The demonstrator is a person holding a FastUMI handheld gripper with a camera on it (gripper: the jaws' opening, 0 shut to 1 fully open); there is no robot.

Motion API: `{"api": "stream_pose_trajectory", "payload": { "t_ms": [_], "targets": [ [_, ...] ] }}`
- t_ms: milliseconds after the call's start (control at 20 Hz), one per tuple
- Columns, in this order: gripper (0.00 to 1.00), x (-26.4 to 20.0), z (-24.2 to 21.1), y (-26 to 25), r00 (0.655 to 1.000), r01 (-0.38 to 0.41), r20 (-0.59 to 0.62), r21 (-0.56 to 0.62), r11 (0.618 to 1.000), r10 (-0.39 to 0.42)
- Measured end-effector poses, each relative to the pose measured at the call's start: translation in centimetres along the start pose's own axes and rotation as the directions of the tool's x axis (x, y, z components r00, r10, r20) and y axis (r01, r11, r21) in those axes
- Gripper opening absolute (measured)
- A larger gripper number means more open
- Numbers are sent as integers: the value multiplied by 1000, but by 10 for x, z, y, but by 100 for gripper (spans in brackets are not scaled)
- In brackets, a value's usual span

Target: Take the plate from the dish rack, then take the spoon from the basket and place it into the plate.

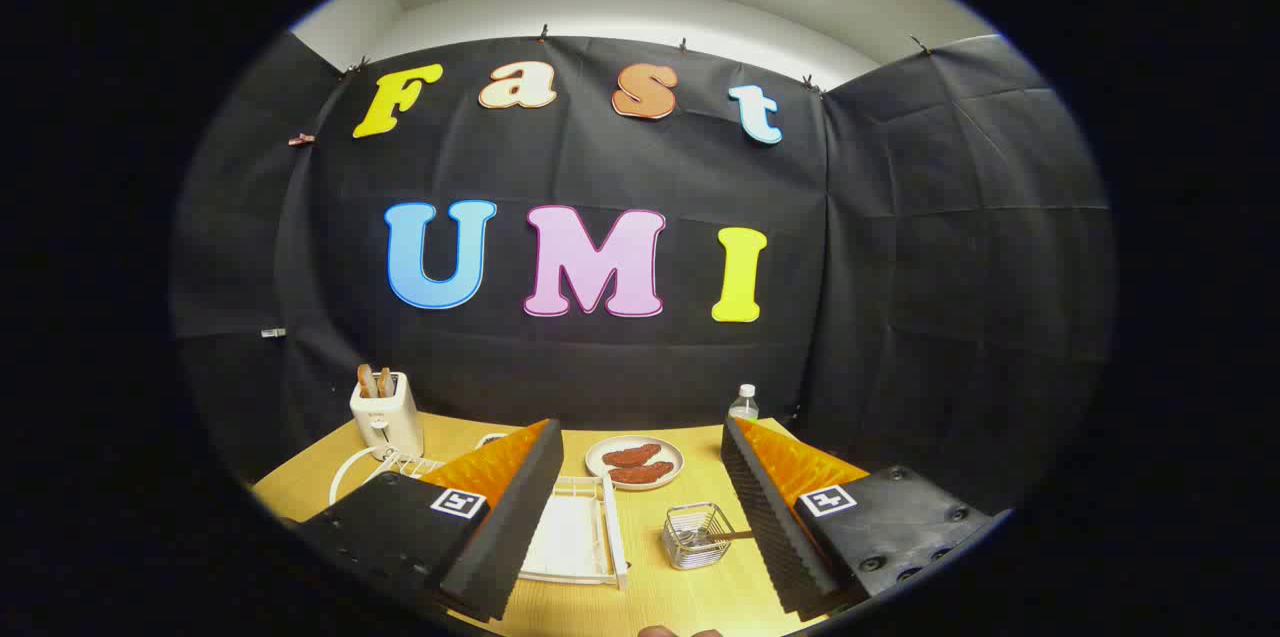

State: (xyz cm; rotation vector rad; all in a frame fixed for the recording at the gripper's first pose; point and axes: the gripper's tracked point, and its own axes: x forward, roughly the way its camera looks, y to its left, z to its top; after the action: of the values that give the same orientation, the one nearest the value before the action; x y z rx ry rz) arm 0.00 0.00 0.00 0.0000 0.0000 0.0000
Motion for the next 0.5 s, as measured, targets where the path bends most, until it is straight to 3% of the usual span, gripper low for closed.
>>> {"api": "stream_pose_trajectory", "payload": {
  "t_ms": [500],
  "targets": [
    [98,10,-11,23,998,-47,-32,-1,999,47]
  ]
}}
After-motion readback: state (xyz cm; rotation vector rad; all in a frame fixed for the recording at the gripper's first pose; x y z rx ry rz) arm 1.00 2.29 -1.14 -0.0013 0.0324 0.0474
